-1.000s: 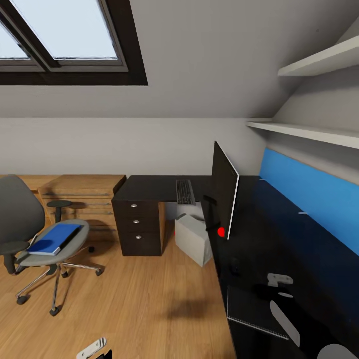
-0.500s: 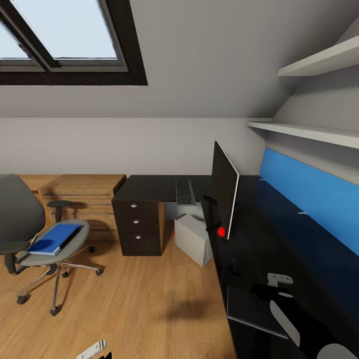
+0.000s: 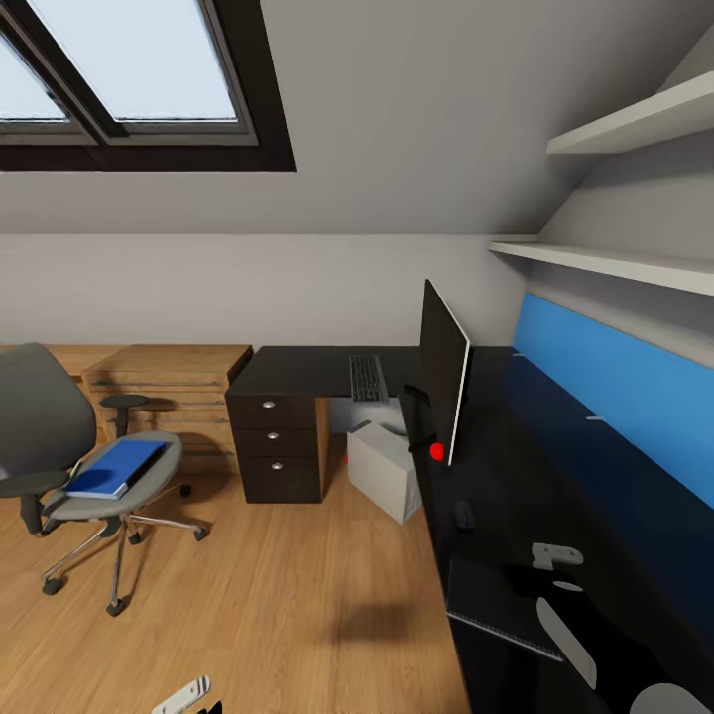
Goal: In the bedroom, organize the workspace by keeping the computer under the desk, ensuring the monitor is on the desk, placing the keyboard on the desk next to the monitor, placing the mouse on the desk next to the keyboard, moving the folder from the swivel chair onto the desk next to the mouse, stacking the notebook on top of the folder with the pen on top of the notebook, and positioning the swivel chair next to the desk.
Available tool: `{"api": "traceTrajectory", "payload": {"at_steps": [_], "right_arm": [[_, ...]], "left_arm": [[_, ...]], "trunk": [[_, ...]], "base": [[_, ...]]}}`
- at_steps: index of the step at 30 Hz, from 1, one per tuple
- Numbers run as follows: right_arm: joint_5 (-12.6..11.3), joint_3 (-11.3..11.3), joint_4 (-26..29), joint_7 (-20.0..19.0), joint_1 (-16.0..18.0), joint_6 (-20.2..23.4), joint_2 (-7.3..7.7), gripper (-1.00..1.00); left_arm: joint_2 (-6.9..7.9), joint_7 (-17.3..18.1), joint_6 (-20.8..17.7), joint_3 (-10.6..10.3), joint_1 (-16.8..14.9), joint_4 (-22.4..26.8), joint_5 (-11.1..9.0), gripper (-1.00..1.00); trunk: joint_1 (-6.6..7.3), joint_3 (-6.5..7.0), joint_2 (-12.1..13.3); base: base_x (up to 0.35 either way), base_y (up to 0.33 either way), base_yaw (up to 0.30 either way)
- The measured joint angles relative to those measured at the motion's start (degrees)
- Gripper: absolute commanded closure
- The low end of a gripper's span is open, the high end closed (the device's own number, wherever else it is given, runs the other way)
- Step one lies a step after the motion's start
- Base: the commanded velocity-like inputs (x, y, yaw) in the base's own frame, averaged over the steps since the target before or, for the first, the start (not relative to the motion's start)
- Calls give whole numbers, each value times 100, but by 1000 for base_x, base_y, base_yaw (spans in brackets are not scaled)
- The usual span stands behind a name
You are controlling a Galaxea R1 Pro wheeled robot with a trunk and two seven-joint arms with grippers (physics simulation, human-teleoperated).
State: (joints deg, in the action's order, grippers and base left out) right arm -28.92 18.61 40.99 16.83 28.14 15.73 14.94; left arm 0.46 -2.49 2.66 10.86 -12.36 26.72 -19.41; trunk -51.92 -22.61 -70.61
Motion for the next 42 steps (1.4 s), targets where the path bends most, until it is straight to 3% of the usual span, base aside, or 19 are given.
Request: {"api": "traceTrajectory", "payload": {"at_steps": [25, 42], "right_arm": [[-15, 2, 73, 1, -1, 156, 1, -100], [-23, -2, 73, -4, -1, 156, 5, -100]], "left_arm": [[2, -2, 0, 4, 0, 6, -2, -100], [108, 11, 0, 0, 0, 0, -2, -100]], "trunk": [[0, -1, 0], [0, 0, 0]], "base": [[-2, 0, 0], [-49, 0, 0]]}}
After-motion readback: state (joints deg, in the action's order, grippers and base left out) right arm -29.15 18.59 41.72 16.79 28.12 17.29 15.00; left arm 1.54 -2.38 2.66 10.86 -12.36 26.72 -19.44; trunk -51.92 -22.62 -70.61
